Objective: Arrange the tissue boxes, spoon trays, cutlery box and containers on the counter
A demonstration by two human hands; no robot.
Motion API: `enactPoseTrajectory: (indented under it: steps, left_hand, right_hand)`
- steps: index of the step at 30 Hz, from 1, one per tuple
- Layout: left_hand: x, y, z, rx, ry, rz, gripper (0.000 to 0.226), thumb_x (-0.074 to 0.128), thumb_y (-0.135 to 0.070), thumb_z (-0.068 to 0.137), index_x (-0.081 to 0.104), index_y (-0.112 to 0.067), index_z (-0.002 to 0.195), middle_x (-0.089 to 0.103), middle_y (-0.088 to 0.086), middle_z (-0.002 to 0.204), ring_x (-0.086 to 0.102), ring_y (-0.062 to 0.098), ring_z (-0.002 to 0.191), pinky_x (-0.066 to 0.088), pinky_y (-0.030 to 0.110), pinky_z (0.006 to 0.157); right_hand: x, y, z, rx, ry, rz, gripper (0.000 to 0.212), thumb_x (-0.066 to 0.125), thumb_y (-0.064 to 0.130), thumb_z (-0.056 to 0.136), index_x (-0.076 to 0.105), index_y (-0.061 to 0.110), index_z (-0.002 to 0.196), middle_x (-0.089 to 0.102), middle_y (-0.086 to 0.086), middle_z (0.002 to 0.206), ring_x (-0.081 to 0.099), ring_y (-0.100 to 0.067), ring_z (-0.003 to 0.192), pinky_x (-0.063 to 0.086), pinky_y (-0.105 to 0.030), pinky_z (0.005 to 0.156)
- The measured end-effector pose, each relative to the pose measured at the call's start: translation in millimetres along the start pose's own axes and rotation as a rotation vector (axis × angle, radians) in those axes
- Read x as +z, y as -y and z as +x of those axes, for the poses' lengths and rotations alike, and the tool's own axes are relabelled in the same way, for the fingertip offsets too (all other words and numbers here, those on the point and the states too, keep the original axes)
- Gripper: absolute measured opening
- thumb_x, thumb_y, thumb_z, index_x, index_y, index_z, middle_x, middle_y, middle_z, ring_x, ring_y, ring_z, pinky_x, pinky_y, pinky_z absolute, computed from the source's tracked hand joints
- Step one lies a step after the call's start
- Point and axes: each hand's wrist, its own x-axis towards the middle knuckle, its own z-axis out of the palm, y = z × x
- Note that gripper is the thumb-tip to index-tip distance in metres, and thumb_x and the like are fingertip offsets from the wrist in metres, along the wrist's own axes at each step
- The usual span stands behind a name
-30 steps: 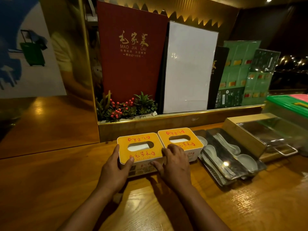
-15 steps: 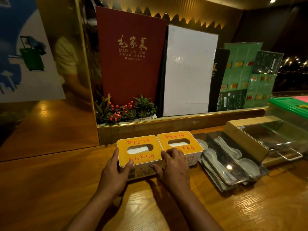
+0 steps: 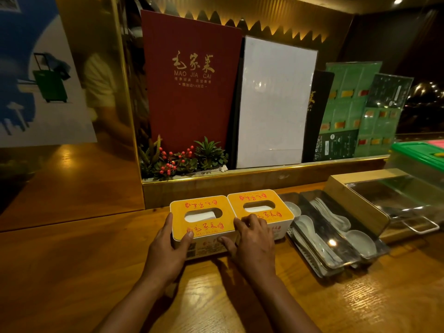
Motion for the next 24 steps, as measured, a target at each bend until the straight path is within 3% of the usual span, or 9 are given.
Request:
enactPoseTrajectory:
  steps: [12,17,21,24]
  left_hand:
    - [1.3,-1.5,-2.9,-0.006,-0.005,0.014,0.075,0.061,-0.042,0.093,0.018,-0.042,0.155,0.051,0.002,0.147,0.056,0.021,0.120,0.059,0.035,0.081]
    - [-2.2,-1.3,-1.7,-0.017,0.012,0.002,0.075,0.061,-0.046,0.092,0.020,-0.045,0.154,0.050,0.000,0.148,0.056,0.023,0.123,0.060,0.042,0.085]
    - [-6.1,-0.5,1.4,-0.019,-0.001,0.054,0.073,0.066,-0.045,0.089,0.029,-0.040,0.152,0.051,0.001,0.147,0.056,0.027,0.124,0.059,0.047,0.086]
    - [-10.1,-9.4,5.0,0.082,-0.088,0.220,0.068,0.068,-0.042,0.088,0.042,-0.026,0.149,0.043,0.006,0.154,0.051,0.029,0.131,0.056,0.047,0.092]
  right_hand:
    - [-2.2,1.8,-2.6,0.020,0.016,-0.011,0.063,0.058,0.071,0.079,0.061,0.028,0.125,0.056,0.004,0.118,0.044,-0.016,0.108,0.044,-0.037,0.087]
    - [-7.9,4.5,-2.6,0.035,0.028,0.003,0.060,0.060,0.069,0.079,0.060,0.029,0.124,0.055,0.004,0.117,0.044,-0.016,0.106,0.043,-0.037,0.087]
    - [-18.1,1.7,-7.4,0.043,0.124,0.132,0.059,0.063,0.059,0.084,0.051,0.031,0.134,0.049,0.007,0.134,0.040,-0.015,0.122,0.040,-0.036,0.101]
    - [-35.6,-9.2,-15.9,0.142,0.150,0.285,0.065,0.067,0.050,0.086,0.044,0.032,0.143,0.039,0.008,0.147,0.035,-0.015,0.134,0.039,-0.038,0.107]
